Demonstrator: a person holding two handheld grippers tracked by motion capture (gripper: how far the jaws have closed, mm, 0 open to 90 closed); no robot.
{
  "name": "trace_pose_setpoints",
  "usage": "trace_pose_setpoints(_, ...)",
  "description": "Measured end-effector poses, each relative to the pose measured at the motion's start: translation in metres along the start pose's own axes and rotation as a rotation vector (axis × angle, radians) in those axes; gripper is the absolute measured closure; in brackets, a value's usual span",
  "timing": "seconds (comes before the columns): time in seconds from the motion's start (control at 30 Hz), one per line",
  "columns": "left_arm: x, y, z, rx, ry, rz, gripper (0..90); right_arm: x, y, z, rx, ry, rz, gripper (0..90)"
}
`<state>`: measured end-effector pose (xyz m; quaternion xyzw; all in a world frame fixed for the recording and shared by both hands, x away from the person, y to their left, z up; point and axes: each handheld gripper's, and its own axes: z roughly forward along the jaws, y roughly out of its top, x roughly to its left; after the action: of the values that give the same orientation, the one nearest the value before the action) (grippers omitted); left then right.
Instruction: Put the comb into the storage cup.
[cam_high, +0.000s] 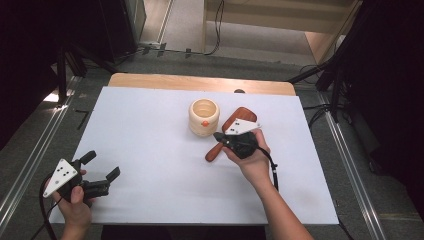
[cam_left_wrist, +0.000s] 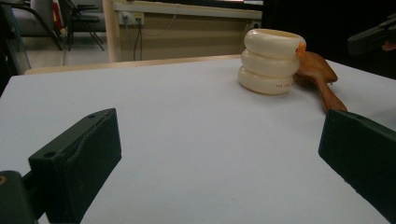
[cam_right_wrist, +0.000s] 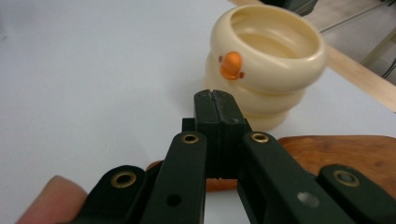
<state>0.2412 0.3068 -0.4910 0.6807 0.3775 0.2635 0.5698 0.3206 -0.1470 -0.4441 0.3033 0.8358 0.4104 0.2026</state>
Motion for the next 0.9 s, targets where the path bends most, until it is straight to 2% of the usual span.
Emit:
trace_pose_setpoints(0.07, 0.0, 0.0, 0.0, -0.001, -0.001, -0.001, 0.0, 0.002, 0.001, 0.005, 0.014, 0.009, -0.003, 87.9)
trace_pose_setpoints(0.1, 0.0, 0.0, 0.0, -0.001, -0.001, 0.0, 0.0, 0.003, 0.001, 0.01, 0.026, 0.017, -0.021, 87.8)
trace_pose_setpoints(0.2, 0.0, 0.0, 0.0, -0.002, -0.003, 0.0, 0.0, 0.008, 0.0, 0.03, 0.088, 0.048, -0.041, 87.9)
trace_pose_setpoints(0.27, 0.0, 0.0, 0.0, -0.002, -0.004, 0.0, 0.0, 0.01, 0.0, 0.033, 0.095, 0.053, -0.039, 87.9)
trace_pose_setpoints(0.33, 0.0, 0.0, 0.0, -0.002, -0.005, 0.0, 0.0, 0.012, -0.001, 0.04, 0.125, 0.062, -0.058, 87.9)
trace_pose_setpoints(0.37, 0.0, 0.0, 0.0, -0.002, -0.005, 0.001, 0.0, 0.014, -0.003, 0.048, 0.163, 0.062, -0.071, 87.8)
trace_pose_setpoints(0.43, 0.0, 0.0, 0.0, -0.001, -0.006, 0.003, 0.0, 0.014, -0.005, 0.054, 0.181, 0.067, -0.075, 87.8)
trace_pose_setpoints(0.6, 0.0, 0.0, 0.0, 0.0, -0.006, 0.003, 0.0, 0.015, -0.009, 0.064, 0.223, 0.074, -0.066, 87.8)
trace_pose_setpoints(0.67, 0.0, 0.0, 0.0, -0.001, -0.005, 0.002, 0.0, 0.017, -0.012, 0.069, 0.259, 0.071, -0.075, 87.9)
trace_pose_setpoints(0.9, 0.0, 0.0, -0.001, -0.001, -0.005, 0.002, 0.0, 0.015, -0.018, 0.071, 0.289, 0.065, -0.088, 87.8)
